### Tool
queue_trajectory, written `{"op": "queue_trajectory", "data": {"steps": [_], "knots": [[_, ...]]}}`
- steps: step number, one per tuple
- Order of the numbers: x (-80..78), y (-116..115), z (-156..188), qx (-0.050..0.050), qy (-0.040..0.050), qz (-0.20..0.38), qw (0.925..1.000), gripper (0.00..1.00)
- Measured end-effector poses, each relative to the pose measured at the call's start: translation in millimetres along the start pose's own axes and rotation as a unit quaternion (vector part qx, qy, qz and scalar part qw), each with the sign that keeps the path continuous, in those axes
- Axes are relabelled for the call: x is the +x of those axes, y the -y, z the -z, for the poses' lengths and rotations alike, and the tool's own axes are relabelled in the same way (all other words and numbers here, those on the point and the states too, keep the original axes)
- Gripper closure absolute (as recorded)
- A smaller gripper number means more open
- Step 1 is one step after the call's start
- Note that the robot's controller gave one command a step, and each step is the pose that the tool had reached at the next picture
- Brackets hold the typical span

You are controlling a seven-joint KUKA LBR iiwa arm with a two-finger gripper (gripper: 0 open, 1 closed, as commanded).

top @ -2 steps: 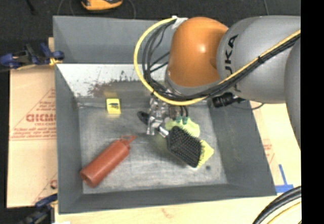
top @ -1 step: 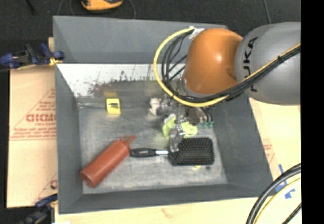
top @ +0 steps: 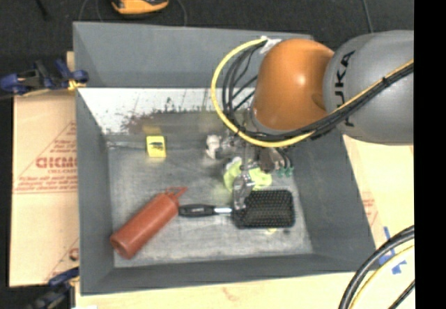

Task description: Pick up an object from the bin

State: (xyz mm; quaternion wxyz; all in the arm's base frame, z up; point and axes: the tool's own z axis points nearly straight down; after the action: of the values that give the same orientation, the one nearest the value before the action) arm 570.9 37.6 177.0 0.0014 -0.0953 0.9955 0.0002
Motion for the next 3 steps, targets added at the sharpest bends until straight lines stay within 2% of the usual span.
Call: {"op": "queue_trajectory", "data": {"steps": [1,3], "knots": [[5.4,-20.9,-105.2,-0.001,-0.0018,0.023,0.9997,1.0],[5.4,-20.8,-105.2,-0.001,-0.0019,0.022,0.9998,1.0]]}}
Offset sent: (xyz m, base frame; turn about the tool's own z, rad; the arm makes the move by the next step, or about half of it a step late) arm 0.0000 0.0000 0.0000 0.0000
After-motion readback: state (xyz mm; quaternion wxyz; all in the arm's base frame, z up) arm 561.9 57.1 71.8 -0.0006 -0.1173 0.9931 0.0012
